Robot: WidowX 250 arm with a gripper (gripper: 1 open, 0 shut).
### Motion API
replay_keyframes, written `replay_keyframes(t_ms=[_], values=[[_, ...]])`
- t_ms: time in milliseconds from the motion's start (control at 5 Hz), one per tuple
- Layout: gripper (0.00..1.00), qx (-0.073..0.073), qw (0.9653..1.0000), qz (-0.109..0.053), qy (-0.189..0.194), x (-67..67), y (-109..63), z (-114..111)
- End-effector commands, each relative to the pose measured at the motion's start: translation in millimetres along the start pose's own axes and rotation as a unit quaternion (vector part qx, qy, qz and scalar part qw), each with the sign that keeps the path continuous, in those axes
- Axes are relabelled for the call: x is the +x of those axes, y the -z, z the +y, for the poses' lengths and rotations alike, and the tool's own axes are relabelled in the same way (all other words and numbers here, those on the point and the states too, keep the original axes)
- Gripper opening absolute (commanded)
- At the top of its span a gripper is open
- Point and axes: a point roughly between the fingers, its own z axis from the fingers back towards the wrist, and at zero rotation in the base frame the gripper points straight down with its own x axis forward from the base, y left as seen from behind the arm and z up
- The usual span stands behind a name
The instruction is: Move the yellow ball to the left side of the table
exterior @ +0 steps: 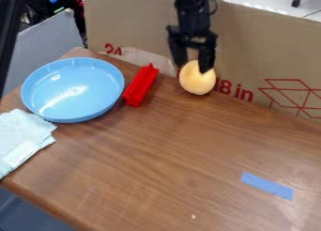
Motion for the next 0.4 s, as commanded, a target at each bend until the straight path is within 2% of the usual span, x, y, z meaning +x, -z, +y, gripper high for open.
replay_keyframes(t_ms=[0,200], values=[[1.00,0.029,0.9978,-0.059,0.009,19.8,-43.1,0],[1.00,0.035,0.9970,-0.066,0.019,32.1,-44.2,11]])
